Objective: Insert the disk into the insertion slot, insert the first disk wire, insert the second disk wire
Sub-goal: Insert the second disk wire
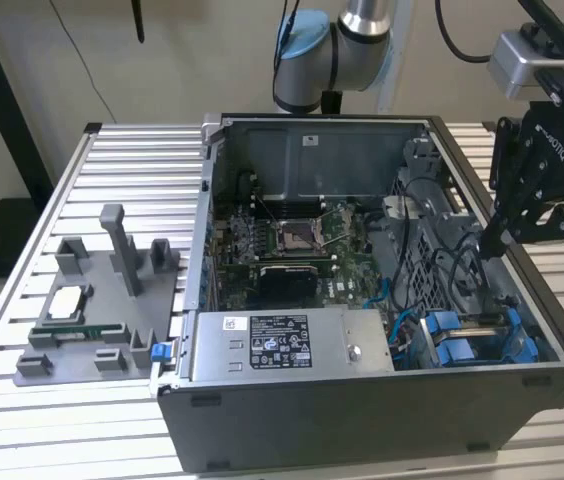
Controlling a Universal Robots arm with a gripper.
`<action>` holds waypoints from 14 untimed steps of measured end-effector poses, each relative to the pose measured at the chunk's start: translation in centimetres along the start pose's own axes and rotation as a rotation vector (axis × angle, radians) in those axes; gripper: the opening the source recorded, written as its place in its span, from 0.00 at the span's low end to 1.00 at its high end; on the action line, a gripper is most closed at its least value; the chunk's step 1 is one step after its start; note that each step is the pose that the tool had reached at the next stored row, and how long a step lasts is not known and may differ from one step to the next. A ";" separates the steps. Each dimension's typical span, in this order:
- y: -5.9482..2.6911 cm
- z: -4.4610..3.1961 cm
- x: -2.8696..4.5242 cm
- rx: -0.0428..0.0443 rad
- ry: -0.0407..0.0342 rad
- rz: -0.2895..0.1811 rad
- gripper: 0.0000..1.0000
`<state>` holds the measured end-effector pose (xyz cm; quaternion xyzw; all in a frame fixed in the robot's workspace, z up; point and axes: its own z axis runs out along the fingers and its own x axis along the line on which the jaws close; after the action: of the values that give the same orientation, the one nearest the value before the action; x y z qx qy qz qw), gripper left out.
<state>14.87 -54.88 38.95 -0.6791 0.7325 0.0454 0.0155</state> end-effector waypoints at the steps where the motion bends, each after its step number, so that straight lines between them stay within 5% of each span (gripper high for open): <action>1: 0.36 -0.02 0.07 0.0016 0.0000 0.000 0.00; 5: 1.08 -0.04 0.40 0.0038 0.0062 -0.003 0.00; 11: 1.19 -0.03 0.51 0.0054 0.0535 -0.011 0.00; 14: 1.23 -0.04 0.54 0.0055 0.0576 -0.012 0.00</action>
<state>13.61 -55.33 39.00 -0.6846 0.7286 0.0238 -0.0034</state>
